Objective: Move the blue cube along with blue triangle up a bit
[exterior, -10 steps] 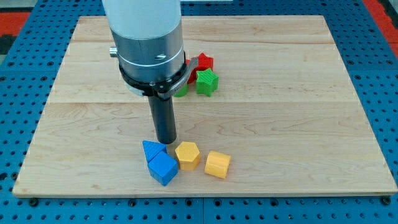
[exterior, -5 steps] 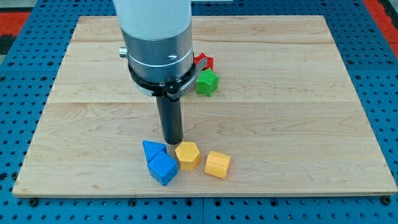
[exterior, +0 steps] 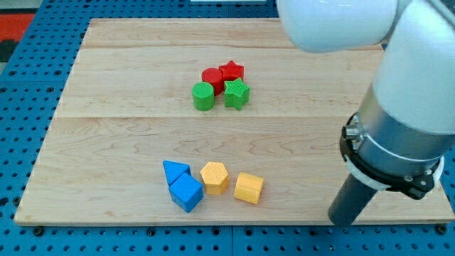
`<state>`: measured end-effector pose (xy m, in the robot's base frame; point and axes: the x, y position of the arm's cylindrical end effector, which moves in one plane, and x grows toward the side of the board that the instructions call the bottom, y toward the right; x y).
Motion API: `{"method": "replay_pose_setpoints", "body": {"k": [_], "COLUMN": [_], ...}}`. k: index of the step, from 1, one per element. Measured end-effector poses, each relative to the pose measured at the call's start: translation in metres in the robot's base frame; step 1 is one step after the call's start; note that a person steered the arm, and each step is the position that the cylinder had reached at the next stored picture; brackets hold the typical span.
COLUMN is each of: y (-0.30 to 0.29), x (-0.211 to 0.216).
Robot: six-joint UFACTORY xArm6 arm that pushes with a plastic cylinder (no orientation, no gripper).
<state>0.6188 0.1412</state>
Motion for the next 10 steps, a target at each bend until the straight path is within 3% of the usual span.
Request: {"method": "replay_pose_setpoints", "body": {"k": [2, 3, 5, 8, 10], "y": [-0.095, -0.094, -0.072, -0.183, -0.199], "x": [0.0, -0.033, 0.0, -0.007, -0.034]}}
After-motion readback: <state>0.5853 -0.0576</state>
